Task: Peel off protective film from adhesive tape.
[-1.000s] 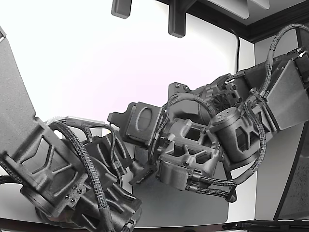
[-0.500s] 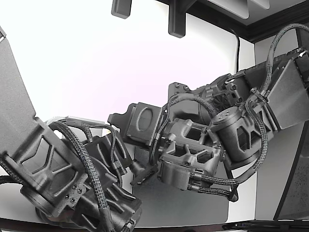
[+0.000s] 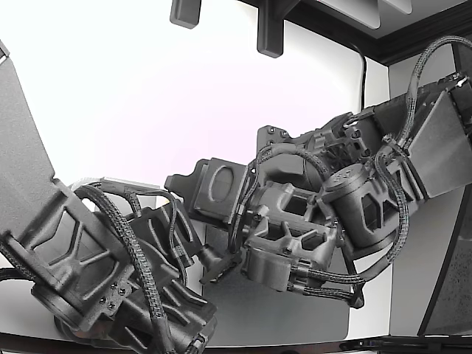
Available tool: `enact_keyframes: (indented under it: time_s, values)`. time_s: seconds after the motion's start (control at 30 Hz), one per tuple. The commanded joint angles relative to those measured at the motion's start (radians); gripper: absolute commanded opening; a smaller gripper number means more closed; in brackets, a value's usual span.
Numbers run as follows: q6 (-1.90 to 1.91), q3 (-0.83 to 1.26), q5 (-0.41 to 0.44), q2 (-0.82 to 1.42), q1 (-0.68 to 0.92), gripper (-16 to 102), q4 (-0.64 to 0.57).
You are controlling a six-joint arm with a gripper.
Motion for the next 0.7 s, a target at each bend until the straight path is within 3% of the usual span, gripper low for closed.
enact_keyframes:
  time_s: [0.0, 0.67]
  values:
    - [-0.002, -0.018, 0.006, 0.026, -0.006, -11, -0.014]
    - [-0.005, -0.012, 0.021, 0.017, -0.011, -11, -0.054]
